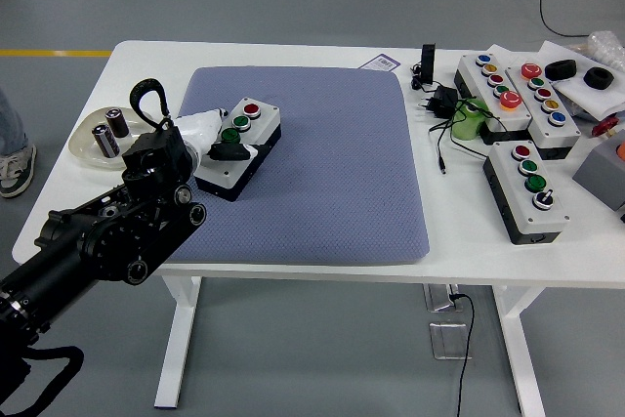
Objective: Pick up the button,place it on the desk,press the button,press the button
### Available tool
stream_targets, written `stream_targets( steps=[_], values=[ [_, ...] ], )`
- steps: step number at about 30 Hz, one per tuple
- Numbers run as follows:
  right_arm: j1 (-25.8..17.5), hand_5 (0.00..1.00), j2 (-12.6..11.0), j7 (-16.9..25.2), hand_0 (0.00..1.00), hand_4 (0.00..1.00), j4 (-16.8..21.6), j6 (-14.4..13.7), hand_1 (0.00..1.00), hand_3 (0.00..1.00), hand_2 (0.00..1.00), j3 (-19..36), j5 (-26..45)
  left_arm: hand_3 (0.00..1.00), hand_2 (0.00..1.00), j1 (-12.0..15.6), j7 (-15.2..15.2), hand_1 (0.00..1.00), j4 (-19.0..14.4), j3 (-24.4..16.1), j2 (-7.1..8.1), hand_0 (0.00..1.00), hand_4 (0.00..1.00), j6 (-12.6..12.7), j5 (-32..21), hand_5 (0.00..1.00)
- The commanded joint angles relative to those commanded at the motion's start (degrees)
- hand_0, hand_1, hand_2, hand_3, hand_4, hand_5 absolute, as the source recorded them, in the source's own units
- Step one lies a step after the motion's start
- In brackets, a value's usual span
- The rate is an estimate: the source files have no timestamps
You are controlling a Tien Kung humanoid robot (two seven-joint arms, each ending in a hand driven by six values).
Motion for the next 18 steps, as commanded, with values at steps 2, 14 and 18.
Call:
stream_targets(
  steps=[2, 14, 18],
  values=[
    [0.02, 0.253, -0.02, -0.02, 0.632, 0.227, -0.01, 0.01, 0.546, 0.635, 0.571, -0.12, -0.02, 0.998, 0.998, -0.43, 0.46, 0.998, 0.99, 1.50, -0.39, 0.972, 0.998, 1.01, -0.25, 0.812],
    [0.03, 0.252, -0.08, 0.03, 0.632, 0.229, -0.06, -0.03, 0.545, 0.635, 0.572, -0.21, -0.02, 0.998, 0.860, -2.24, 0.71, 0.738, 3.67, 6.62, -1.95, 0.583, 0.754, 1.26, 4.02, 0.002],
    [0.02, 0.252, -0.09, 0.02, 0.633, 0.228, -0.11, -0.06, 0.544, 0.635, 0.570, -0.27, -0.05, 0.799, 0.581, -1.99, -0.52, 0.518, 4.19, 7.22, -1.84, 0.599, 0.731, 0.18, 7.09, 0.002]
  ],
)
